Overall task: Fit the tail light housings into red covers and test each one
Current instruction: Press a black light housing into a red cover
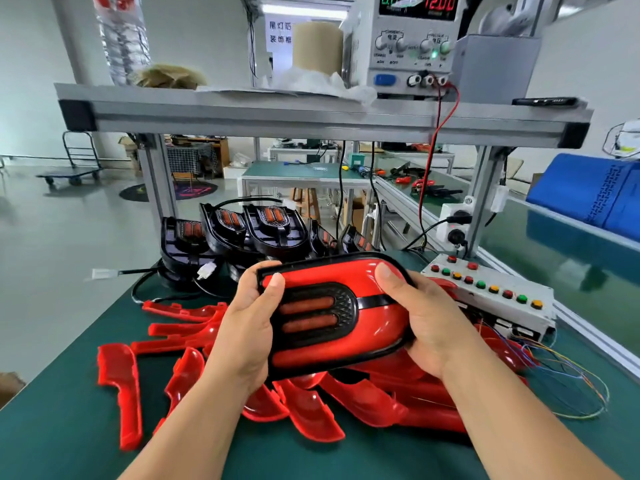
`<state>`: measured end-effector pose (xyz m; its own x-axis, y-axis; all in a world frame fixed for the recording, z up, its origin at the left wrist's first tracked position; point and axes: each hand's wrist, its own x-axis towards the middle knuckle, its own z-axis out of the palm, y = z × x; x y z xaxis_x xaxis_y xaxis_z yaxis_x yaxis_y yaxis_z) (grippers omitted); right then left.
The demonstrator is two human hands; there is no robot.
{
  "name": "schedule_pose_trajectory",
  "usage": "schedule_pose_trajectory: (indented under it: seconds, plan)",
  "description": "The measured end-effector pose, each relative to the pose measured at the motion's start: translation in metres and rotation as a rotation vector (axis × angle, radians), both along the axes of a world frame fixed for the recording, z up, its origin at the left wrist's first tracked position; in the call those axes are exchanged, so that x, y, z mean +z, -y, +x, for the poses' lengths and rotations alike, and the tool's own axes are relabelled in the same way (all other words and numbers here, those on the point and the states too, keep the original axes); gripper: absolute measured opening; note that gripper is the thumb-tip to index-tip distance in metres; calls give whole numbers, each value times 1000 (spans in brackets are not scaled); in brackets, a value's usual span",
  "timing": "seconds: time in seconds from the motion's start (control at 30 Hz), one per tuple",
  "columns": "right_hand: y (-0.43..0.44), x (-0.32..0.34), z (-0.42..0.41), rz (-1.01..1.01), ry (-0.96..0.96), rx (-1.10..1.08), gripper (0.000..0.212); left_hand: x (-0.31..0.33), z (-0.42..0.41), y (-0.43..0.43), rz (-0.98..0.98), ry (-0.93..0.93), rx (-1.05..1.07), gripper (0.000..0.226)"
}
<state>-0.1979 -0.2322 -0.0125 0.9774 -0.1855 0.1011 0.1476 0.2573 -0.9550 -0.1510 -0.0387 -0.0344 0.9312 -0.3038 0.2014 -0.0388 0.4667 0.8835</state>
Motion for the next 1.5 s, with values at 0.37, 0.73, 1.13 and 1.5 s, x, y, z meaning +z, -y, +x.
schedule_pose_trajectory:
  seconds: [0.37,0.73,1.13,1.5]
  plan:
    - [-13,-15,3,167,-8,-43,17,-8,6,-2,26,-22,46,21]
    - [-14,-21,-4,147,62,-92,43,-1,4,-6,5,-26,-47,31]
    - [6,-17,-4,618,169,16,38,44,28,15,336,-293,-412,75]
    - [9,-11,-5,791,285,71,46,79,11,64,345,-243,-578,28]
